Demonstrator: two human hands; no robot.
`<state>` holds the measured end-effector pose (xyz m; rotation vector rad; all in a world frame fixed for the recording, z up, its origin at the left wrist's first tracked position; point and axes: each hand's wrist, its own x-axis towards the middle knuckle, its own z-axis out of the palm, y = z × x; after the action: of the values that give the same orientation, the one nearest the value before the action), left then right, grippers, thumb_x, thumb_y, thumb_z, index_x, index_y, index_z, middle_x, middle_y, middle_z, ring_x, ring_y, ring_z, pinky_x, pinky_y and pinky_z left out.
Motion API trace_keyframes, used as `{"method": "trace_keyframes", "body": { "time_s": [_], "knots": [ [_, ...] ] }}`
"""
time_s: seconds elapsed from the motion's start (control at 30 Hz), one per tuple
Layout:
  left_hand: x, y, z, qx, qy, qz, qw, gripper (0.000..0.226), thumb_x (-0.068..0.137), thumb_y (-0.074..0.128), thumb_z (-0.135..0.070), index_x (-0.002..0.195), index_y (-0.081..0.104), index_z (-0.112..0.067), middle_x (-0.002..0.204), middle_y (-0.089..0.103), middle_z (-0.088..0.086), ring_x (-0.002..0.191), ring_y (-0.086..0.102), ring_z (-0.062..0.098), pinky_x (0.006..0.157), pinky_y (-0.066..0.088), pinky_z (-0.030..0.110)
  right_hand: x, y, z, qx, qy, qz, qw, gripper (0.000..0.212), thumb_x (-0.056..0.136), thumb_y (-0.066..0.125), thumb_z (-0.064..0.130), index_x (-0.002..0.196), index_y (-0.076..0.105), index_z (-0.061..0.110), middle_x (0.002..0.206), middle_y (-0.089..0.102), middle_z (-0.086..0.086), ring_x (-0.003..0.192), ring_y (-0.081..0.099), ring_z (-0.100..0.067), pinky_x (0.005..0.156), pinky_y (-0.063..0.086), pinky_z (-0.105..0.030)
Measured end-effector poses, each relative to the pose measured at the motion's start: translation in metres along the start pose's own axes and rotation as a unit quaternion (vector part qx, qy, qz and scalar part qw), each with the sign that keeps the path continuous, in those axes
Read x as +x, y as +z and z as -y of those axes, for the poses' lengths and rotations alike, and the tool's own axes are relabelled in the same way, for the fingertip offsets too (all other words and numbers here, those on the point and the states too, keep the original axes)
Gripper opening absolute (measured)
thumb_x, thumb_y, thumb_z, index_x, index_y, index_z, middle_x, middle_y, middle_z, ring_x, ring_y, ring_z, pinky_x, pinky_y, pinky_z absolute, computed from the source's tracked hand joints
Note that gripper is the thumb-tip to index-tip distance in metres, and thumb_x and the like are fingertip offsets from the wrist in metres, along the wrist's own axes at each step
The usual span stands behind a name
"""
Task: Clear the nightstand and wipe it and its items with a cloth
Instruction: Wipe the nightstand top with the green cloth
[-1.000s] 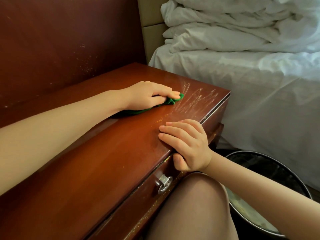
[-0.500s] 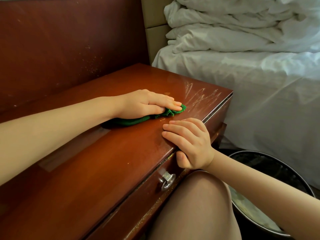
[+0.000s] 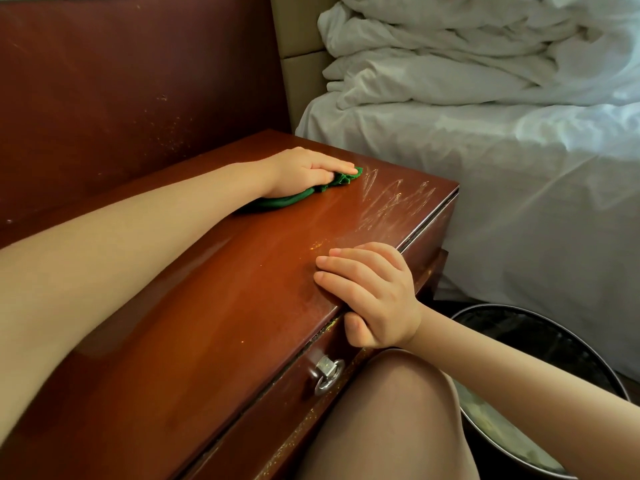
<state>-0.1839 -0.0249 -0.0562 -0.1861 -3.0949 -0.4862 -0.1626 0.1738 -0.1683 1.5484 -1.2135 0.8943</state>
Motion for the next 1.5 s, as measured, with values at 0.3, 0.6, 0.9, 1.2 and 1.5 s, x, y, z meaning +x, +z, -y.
{"method": "trace_keyframes", "body": {
  "time_s": [0.3,0.6,0.9,1.2,1.5],
  "knots": [
    [0.053,0.000,-0.005,0.041,-0.121,-0.050,0.991,0.042,0.099,0.034,-0.016,0.134,0.051,-0.031,0.132,0.056,0.001,0.118,0.047,0.016,0.088,0.032,0.023,-0.001,0.002,0.000,0.000,0.001,-0.012,1.000,0.045,0.098,0.018,0.032,0.107,0.057,0.012,0.099,0.072,-0.009,0.097,0.062,-0.021,0.084,0.045,-0.033],
    [0.065,-0.001,-0.002,0.080,-0.130,-0.039,0.988,0.042,0.099,0.032,-0.019,0.135,0.048,-0.033,0.140,0.049,0.000,0.131,0.038,0.024,0.103,0.028,0.033,-0.002,0.002,-0.001,0.001,0.000,-0.009,1.000,0.046,0.098,0.018,0.032,0.107,0.058,0.012,0.100,0.072,-0.008,0.098,0.062,-0.021,0.085,0.045,-0.032],
    [0.057,0.003,-0.006,0.078,-0.102,-0.042,0.991,0.041,0.100,0.033,-0.022,0.134,0.048,-0.039,0.133,0.055,-0.004,0.126,0.044,0.019,0.099,0.028,0.031,-0.002,0.001,-0.002,0.004,0.000,-0.007,1.000,0.046,0.098,0.018,0.033,0.107,0.059,0.012,0.099,0.072,-0.008,0.097,0.063,-0.020,0.083,0.046,-0.031],
    [0.033,0.003,-0.015,0.040,-0.028,-0.003,0.999,0.040,0.101,0.038,-0.019,0.135,0.047,-0.038,0.144,0.040,-0.019,0.132,0.036,0.005,0.099,0.022,0.016,-0.001,0.001,0.000,0.003,0.002,-0.006,1.000,0.046,0.098,0.018,0.033,0.107,0.058,0.012,0.099,0.072,-0.008,0.097,0.063,-0.020,0.083,0.045,-0.031],
    [-0.014,0.005,-0.024,0.042,0.058,0.026,0.997,0.042,0.099,0.044,-0.017,0.134,0.046,-0.040,0.140,0.038,-0.026,0.135,0.028,-0.002,0.106,0.017,0.016,-0.001,0.000,0.000,0.003,0.004,0.001,1.000,0.045,0.098,0.019,0.032,0.108,0.057,0.011,0.099,0.072,-0.009,0.098,0.062,-0.020,0.084,0.046,-0.033]
  ]
}}
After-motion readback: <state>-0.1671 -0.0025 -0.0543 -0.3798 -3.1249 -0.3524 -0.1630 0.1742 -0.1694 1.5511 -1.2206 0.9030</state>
